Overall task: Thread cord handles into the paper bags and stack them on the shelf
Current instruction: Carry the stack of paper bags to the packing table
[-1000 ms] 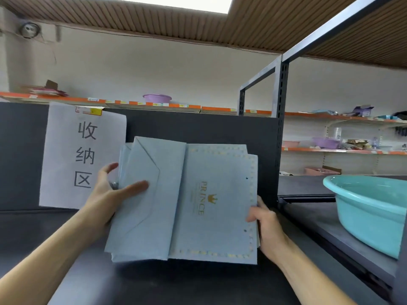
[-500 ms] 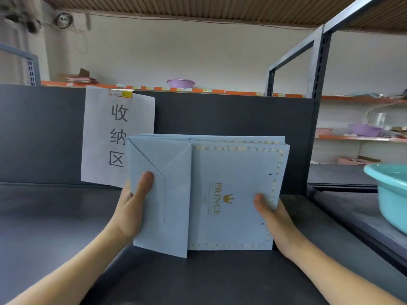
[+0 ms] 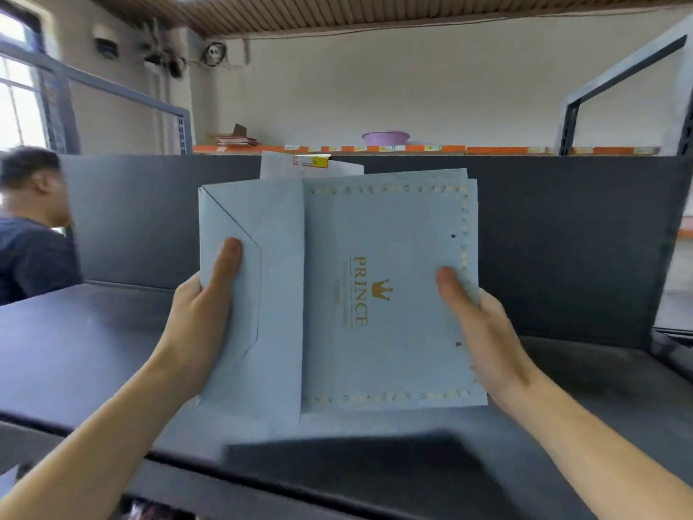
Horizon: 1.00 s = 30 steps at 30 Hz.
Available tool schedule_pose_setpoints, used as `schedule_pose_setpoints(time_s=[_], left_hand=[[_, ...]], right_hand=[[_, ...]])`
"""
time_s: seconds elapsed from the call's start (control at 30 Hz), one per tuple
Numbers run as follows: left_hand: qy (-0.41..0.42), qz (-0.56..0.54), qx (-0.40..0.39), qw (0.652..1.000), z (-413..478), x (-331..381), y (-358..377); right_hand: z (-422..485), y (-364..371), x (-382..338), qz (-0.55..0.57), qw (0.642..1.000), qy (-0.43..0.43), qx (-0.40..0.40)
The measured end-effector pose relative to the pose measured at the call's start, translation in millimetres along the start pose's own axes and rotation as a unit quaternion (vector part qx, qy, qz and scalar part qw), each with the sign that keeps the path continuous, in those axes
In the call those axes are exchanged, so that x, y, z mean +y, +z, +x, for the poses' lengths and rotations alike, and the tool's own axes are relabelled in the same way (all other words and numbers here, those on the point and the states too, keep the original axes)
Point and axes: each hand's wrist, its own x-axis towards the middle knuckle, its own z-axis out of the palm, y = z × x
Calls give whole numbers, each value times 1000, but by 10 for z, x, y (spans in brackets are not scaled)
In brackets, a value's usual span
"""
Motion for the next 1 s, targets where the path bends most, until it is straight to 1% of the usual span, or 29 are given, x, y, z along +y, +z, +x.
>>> schedule_pose_setpoints(time_s=[0.13,0.23,0.37,0.53,0.6,0.73,0.9,1.0], left_hand=[[-23,36,90,995,-116,262,-879],[-31,73,173,982,-241,486,-1682],[-32,98,240,965,-473,783,-2530],[-49,113,336,934,-809,1065,-3565],[-49,118,364,923,-975,1153,-3943],[-47,142,403,903,-1372,1264,-4629],[-50,170,468,866,-1834,1352,-5332],[-74,187,503,841,-2053,1334,-5743]], right_hand=[[156,845,30,65,994,5,-90],[154,1689,32,60,982,-22,-175],[61,2688,83,118,962,-15,-245],[-150,3892,55,164,935,-15,-315],[-259,4329,53,182,917,-10,-354],[-560,5191,53,205,893,15,-400],[-931,6196,139,216,851,60,-475],[-1109,6720,231,215,822,85,-520]])
